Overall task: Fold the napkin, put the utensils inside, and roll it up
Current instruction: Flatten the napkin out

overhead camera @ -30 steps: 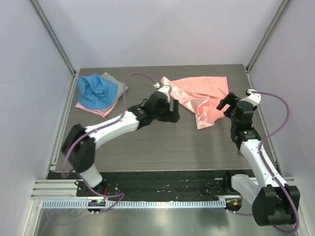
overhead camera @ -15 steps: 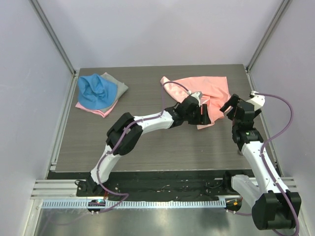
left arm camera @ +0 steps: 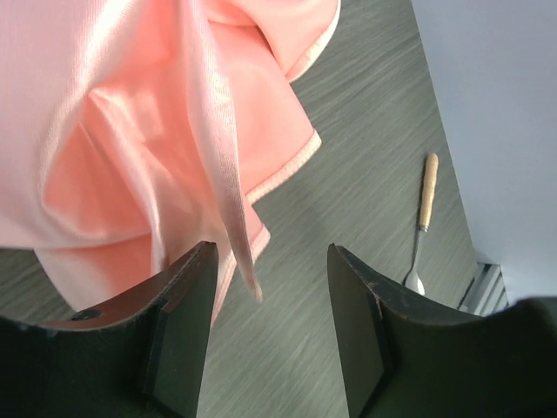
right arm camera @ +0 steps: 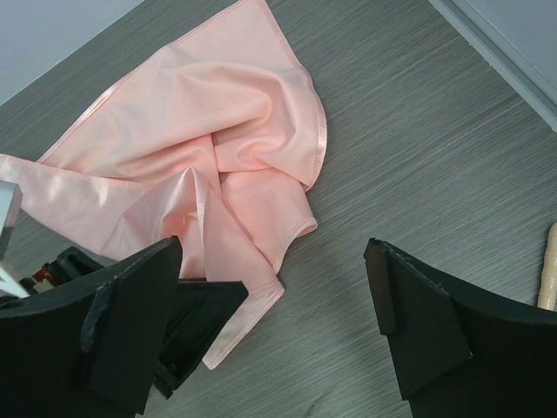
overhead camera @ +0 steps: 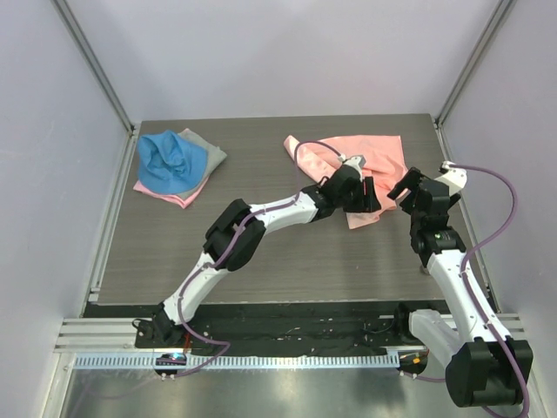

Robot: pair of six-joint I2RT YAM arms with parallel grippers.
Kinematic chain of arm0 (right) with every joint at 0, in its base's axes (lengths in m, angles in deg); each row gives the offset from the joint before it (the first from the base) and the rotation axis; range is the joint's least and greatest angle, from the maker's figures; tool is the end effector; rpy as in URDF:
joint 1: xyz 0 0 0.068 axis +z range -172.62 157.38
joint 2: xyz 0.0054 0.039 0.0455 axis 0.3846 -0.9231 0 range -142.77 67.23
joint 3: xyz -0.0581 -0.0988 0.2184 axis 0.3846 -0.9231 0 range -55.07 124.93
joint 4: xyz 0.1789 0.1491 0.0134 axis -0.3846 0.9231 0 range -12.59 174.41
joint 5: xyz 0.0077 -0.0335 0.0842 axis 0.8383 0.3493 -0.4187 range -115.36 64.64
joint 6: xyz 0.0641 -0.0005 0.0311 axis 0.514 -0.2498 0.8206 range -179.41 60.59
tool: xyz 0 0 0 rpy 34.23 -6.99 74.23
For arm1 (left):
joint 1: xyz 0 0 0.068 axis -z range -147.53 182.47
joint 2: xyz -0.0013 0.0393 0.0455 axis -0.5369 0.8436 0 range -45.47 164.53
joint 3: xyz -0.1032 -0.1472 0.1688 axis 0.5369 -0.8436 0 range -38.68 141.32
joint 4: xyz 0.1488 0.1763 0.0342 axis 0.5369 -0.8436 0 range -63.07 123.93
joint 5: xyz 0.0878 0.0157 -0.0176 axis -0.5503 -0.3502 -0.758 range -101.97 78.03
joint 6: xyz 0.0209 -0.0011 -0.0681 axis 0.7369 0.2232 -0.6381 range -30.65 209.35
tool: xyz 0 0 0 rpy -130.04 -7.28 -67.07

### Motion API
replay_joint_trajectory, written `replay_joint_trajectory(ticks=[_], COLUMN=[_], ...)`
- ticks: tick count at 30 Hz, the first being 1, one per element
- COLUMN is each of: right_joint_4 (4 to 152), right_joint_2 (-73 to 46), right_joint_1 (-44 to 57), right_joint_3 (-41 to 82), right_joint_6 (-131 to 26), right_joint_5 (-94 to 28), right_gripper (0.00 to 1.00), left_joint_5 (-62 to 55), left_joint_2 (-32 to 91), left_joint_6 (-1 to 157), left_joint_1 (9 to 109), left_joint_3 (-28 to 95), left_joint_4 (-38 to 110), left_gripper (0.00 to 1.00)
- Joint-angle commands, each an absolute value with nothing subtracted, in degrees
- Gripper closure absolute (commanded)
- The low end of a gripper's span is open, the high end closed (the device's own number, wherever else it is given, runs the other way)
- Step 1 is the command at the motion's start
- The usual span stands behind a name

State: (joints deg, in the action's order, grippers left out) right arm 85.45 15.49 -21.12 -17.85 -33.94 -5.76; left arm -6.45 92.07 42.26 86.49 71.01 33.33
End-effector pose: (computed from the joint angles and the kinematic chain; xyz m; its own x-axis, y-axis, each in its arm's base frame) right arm 0.2160 -0.0140 0.2541 -0.2238 0.3996 -0.8890 0.4223 0.8618 0.2810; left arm 0.3062 -0.4312 0.1631 -0.8169 -0.1159 -0.5651 0.3771 0.6339 -0.6752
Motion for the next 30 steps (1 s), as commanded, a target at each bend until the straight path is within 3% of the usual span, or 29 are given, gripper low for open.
replay_joint_trajectory(ticks=[1, 6, 9, 10, 16, 22, 30], right_joint_4=[84.3, 84.4, 84.6, 84.6, 84.7, 84.1, 83.9], right_joint_2=[15.5, 15.3, 15.1, 14.8, 11.8, 3.6, -8.5], right_joint_1=[-21.1, -21.2, -21.1, -21.1, -21.1, -21.1, -21.2], right_joint_3=[-14.9, -14.8, -14.6, -14.5, -13.7, -11.5, -9.5], right_joint_6=[-33.8, -34.0, -34.0, -34.0, -34.0, -34.0, -33.1], right_joint_5=[-6.1, -6.0, -6.4, -6.7, -8.2, -11.7, -16.9], right_gripper=[0.04, 0.04, 0.04, 0.04, 0.04, 0.06, 0.07], left_joint_5=[-8.4, -8.0, -6.1, -6.0, -5.7, -3.9, -6.3], left_joint_2=[94.8, 96.7, 97.3, 95.8, 75.9, 50.4, 32.2], left_joint_6=[43.7, 43.7, 43.4, 42.7, 42.2, 42.0, 48.7], left_joint_1=[86.2, 86.0, 85.6, 84.7, 75.7, 62.7, 51.2], left_joint_3=[76.1, 78.2, 78.2, 77.6, 52.4, 21.3, 7.2], left_joint_4=[30.9, 30.9, 32.8, 33.7, 45.4, 45.5, 32.5], left_gripper=[0.44, 0.53, 0.93, 1.0, 1.0, 1.0, 1.0])
